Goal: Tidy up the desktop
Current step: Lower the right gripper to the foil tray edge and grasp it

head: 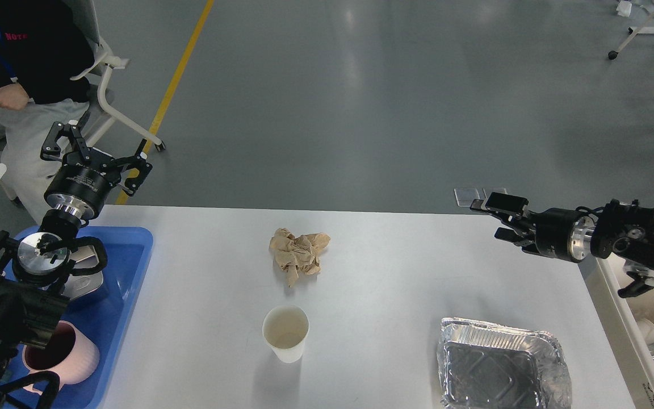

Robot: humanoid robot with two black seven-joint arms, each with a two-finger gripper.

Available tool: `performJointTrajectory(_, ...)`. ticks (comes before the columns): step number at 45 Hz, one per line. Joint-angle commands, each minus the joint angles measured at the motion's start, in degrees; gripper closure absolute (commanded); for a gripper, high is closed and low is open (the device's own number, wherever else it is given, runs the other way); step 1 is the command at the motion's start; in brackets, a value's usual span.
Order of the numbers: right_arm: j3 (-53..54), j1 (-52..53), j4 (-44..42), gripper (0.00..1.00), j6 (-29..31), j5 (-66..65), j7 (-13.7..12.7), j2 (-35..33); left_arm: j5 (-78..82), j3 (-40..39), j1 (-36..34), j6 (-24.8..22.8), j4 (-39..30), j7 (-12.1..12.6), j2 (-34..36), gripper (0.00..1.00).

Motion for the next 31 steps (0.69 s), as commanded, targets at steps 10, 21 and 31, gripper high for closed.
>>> performJointTrajectory(10,-0.26,1.56,18.73,0.00,0.71,-16.94,0.46,-19.40,0.00,0.00,0.84,0.10,0.01,-0.36,0.00,0.01)
performJointTrajectory(21,0.18,4.82,30.33,0.00,1.85,-24.41,0.46,-31.36,0.00,0.00,0.93,0.37,0.01,-0.36,-0.09,0.01)
performJointTrajectory(31,0.62,5.61,36.75,0.00,1.94,-31.09,0.46,-39.80,0.00,0.00,1.20,0.37,0.01,-0.27,-0.09,0.01)
